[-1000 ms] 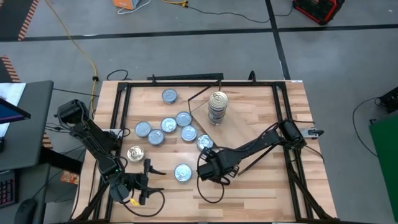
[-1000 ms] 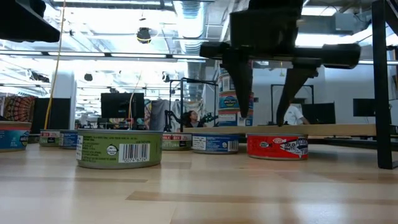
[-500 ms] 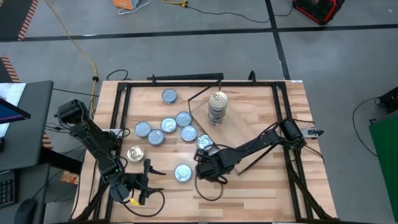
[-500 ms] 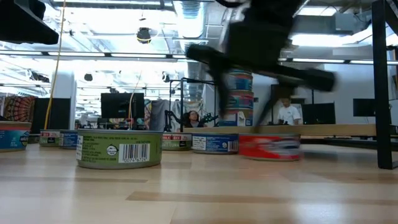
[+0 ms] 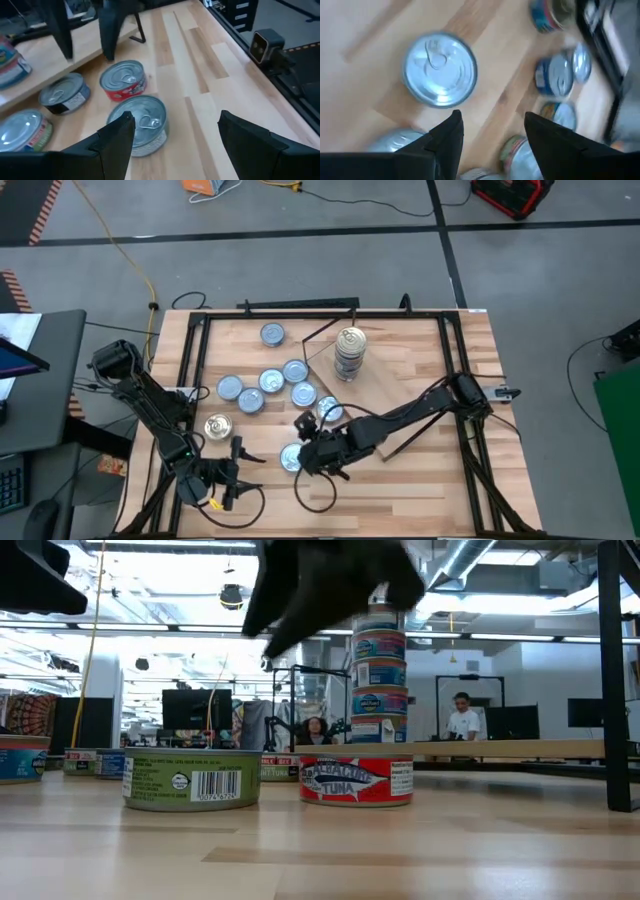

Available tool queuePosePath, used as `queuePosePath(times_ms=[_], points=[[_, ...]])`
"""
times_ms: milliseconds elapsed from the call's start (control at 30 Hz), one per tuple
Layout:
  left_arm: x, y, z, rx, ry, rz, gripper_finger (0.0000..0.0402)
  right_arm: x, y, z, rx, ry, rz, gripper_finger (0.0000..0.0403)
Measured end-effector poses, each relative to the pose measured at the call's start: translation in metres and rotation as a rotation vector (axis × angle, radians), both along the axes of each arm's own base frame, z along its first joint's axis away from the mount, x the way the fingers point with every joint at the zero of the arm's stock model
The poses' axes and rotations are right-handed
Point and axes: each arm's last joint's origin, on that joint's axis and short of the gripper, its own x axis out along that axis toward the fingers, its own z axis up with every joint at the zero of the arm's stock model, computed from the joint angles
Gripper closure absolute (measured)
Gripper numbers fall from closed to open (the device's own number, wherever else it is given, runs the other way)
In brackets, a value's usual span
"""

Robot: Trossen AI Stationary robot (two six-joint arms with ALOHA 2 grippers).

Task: Stack canned seafood by type on shelf
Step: Put the green tuna can on the shelf

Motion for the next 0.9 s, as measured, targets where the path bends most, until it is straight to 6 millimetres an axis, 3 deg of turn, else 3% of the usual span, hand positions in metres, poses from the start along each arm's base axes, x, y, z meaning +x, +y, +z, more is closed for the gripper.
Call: queuePosePath(times_ms=[67,267,367,500,700,900], points=[[0.000,0.001,-0.001,-0.014,0.005,0.008,0.0125,-0.005,0.000,0.004,0.104,0.030,-0.102,0.0154],[0.011,0.013,-0.005,-0.051,0.036,0.097,0.0125,-0.016,-0.003,-0.009,0.327,0.193,-0.302,0.0154],[0.017,0.020,-0.006,-0.091,0.049,0.158,0.0125,-0.009,-0.006,-0.008,0.463,0.122,-0.436,0.0154],[0.027,0.029,-0.008,-0.241,0.081,0.216,0.0125,0.002,-0.010,-0.008,0.628,0.095,-0.485,0.0156],[0.034,0.032,-0.014,-0.334,0.131,0.226,0.0125,0.019,-0.015,-0.033,0.638,0.076,-0.485,0.0177],[0.038,0.030,-0.029,-0.279,0.169,0.231,0.0125,0.012,0.017,-0.037,0.465,0.026,-0.301,0.0199]])
